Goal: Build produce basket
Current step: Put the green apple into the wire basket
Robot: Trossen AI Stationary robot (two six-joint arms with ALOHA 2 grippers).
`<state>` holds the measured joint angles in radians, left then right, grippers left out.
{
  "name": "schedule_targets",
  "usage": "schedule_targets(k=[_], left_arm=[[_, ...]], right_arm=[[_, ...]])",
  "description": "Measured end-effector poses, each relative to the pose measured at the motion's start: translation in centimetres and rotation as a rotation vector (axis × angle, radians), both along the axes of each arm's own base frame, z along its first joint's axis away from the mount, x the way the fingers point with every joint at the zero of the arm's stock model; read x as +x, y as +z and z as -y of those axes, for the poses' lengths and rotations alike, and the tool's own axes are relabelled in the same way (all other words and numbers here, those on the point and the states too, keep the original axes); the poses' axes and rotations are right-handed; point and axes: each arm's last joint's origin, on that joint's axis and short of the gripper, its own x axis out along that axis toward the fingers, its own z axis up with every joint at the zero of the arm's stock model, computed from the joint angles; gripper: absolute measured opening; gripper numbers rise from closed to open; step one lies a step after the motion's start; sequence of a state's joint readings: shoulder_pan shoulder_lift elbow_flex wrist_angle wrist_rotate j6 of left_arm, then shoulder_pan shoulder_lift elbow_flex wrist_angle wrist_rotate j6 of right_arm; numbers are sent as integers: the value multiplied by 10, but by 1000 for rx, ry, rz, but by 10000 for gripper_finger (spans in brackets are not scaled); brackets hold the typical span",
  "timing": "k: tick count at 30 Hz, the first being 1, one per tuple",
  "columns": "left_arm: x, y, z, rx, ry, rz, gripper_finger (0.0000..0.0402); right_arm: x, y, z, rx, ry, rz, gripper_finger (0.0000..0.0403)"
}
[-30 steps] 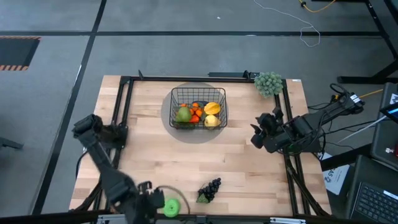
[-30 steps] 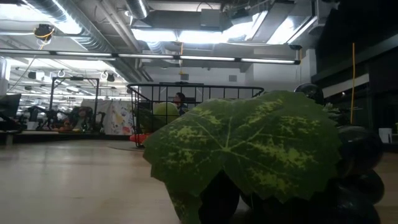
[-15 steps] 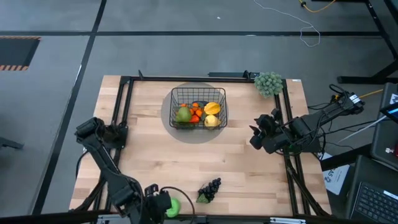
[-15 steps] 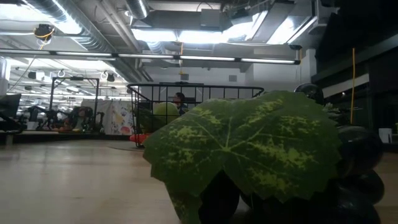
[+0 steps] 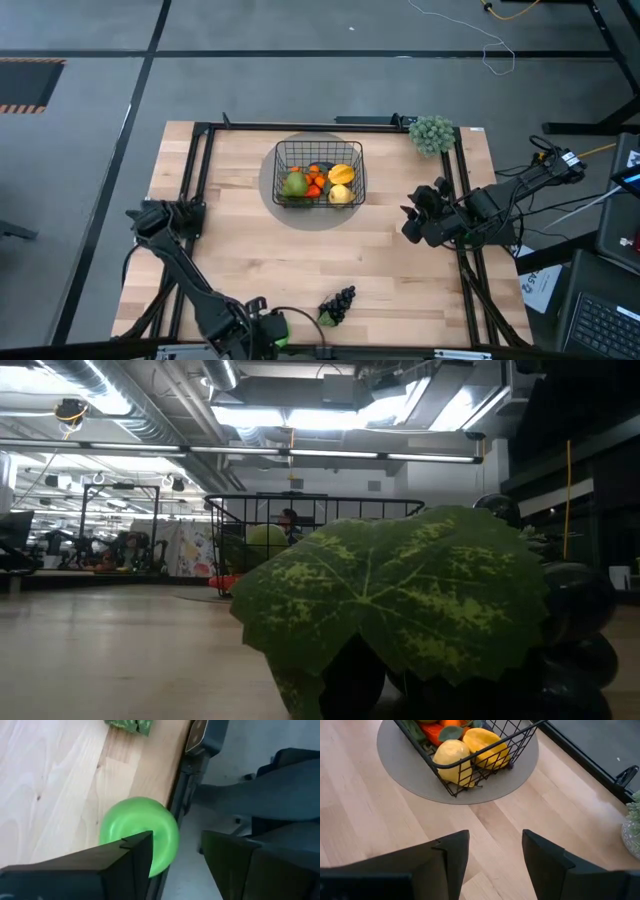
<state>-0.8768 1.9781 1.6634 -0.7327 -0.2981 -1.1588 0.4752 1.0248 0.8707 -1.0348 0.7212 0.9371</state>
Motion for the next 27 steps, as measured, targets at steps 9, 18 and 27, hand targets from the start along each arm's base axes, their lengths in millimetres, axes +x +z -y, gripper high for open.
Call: schedule_targets(k=[9, 18, 27], left_arm=[[3, -15, 0, 82, -52, -27, 154], [4, -20, 1, 92, -57, -42, 154], [7, -33, 3, 111, -58, -71, 154]], right_arm=[[0, 0, 0, 0, 0, -1, 174], [0, 0, 0, 0, 0, -1, 174], [0, 0, 0, 0, 1, -1, 174]])
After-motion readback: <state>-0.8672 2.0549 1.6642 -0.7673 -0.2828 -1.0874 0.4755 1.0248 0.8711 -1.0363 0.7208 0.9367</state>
